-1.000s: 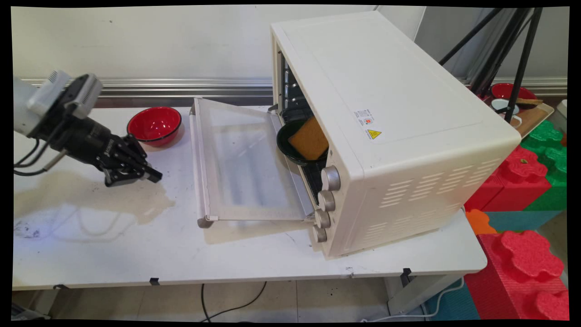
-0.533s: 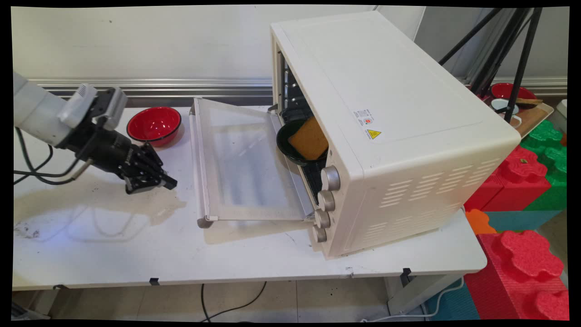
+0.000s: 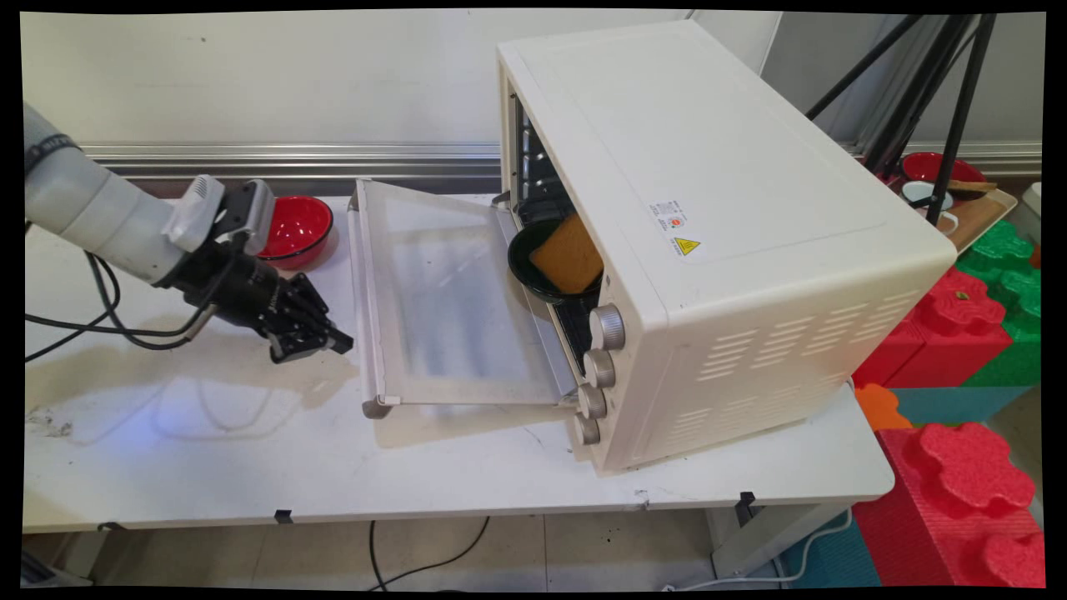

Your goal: Close the oven

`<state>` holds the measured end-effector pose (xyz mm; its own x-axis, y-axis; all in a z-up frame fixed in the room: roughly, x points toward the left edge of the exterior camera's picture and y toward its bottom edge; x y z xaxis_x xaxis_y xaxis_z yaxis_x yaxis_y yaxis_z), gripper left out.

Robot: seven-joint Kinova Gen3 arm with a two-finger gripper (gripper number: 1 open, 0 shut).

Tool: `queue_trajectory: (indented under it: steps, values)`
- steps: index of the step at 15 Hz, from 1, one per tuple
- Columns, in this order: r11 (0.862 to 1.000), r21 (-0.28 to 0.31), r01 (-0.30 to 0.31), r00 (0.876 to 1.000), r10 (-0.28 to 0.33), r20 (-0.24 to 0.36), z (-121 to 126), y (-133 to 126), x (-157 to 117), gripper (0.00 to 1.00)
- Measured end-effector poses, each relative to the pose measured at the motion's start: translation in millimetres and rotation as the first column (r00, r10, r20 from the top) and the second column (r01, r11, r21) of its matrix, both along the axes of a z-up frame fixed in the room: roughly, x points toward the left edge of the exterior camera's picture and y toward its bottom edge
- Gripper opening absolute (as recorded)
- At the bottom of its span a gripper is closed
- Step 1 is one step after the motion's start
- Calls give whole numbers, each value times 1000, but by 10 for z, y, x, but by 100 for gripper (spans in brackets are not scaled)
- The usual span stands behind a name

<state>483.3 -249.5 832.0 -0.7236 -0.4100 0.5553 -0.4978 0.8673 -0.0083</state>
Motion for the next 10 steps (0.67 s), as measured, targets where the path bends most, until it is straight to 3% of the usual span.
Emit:
queue_trajectory:
  steps: [10]
  values:
    - [999,-38,-27,999,26,-37,-102,-111,-158,0]
